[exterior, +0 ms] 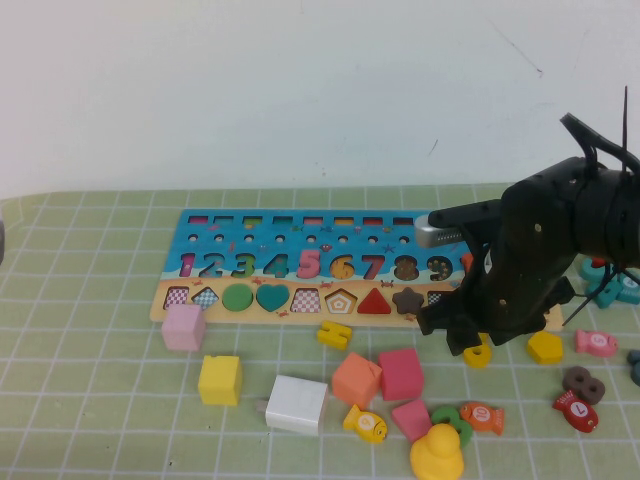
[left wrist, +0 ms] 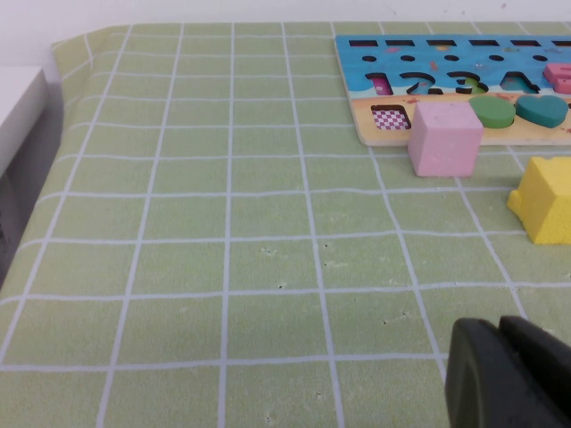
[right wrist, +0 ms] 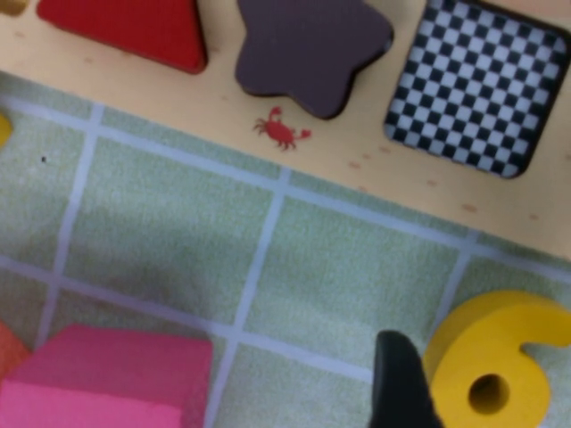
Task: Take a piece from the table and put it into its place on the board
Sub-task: Pick up the "number 6", then place the "number 6" into the hole of the number 6
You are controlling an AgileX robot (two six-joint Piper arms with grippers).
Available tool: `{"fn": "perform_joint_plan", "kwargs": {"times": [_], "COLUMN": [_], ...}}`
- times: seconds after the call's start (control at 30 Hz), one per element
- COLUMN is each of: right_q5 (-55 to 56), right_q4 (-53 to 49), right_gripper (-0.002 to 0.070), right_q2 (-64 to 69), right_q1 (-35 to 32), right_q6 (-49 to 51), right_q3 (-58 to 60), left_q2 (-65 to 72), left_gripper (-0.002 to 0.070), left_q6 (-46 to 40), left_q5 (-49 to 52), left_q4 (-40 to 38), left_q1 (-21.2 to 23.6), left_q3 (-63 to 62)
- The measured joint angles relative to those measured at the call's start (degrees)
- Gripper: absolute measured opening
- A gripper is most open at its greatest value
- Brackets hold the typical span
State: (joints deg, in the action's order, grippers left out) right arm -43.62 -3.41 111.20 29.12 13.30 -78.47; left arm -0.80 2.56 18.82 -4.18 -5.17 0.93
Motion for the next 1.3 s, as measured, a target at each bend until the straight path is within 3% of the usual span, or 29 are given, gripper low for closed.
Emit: {"fn": "perform_joint_plan", "kwargs": {"times": [0.43, 0.67, 0.8, 1.3], "right_q5": [-1.02, -1.66, -2.74, -7.3], "right_q4": [-0.72, -0.85, -0.85, 3.41], "right_gripper": [0.0366, 0.0284, 0.0279, 0.0278], "right_q2": [2.32, 2.44, 2.69, 7.72], "right_q1": [0.0, 0.0, 0.0, 3.3], "right_q6": [0.35, 0.35, 0.14, -5.84], "right_q3": [-0.36, -0.99, -2.67, -24.48], "left_q2": [0.0, 0.0, 0.0, 0.0], "left_gripper": [-0.0002, -0.0002, -0.0002, -0.0002], "left_q6": [0.0, 0.0, 0.0, 0.0], "left_q5": [0.0, 0.0, 0.0, 0.0], "left_q4": [0.0, 0.0, 0.0, 0.0], "left_q1": [0.0, 0.0, 0.0, 0.0], "left_q3": [0.0, 0.0, 0.0, 0.0]}}
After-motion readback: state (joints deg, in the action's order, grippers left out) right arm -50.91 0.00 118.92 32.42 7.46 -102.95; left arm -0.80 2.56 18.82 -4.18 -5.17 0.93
